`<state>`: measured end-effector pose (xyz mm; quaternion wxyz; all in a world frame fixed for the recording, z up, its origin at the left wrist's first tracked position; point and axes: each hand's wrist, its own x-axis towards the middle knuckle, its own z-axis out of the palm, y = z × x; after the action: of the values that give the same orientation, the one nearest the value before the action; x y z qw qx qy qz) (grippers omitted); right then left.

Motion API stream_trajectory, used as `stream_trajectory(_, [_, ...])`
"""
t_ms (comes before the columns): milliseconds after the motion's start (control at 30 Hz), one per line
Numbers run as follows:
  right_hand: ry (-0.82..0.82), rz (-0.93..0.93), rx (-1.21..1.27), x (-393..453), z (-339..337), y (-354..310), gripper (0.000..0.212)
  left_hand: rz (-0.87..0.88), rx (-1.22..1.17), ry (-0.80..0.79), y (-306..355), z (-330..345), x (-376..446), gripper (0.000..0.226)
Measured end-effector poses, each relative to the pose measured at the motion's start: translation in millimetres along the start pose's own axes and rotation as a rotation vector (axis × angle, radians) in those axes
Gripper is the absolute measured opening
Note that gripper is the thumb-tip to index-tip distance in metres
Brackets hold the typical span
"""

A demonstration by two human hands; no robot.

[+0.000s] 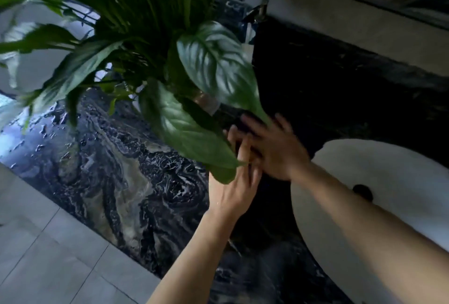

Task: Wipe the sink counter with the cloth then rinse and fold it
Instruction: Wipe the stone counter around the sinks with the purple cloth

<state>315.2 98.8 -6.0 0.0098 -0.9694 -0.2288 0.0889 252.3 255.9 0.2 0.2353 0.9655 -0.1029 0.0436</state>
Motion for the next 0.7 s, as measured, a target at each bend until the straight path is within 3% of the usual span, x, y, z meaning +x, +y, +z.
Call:
stream_trajectory(100, [0.051,0.359,0.065,30,-9,63,0.058,-0.062,0.122,0.017,3,13,25,0.059])
stream_trajectory(167, [0.056,0.424,0.067,36,-11,70,0.060,-0.072,0.134,0.019,6,17,30,0.064])
stream_trajectory(267, [0.021,0.276,0.019,23,-9,36,0.067,-0.057,0.086,0.059,5,16,28,0.068])
stream_trajectory(400, [-0.085,-0.173,-0.132,8,-5,-19,0.072,-0.016,0.089,0.047,3,13,25,0.065])
stream_trajectory(533, [-0.059,-0.448,-0.177,43,-13,-5,0.070,-0.086,0.158,-0.025,2,14,26,0.063])
stream_trajectory(600, [-0.053,-0.440,-0.105,50,-13,18,0.067,-0.073,0.208,-0.069,0,17,26,0.064])
stream_trajectory(700, [-0.003,-0.200,0.038,42,-10,70,0.059,-0.070,0.252,-0.122,-1,18,26,0.067])
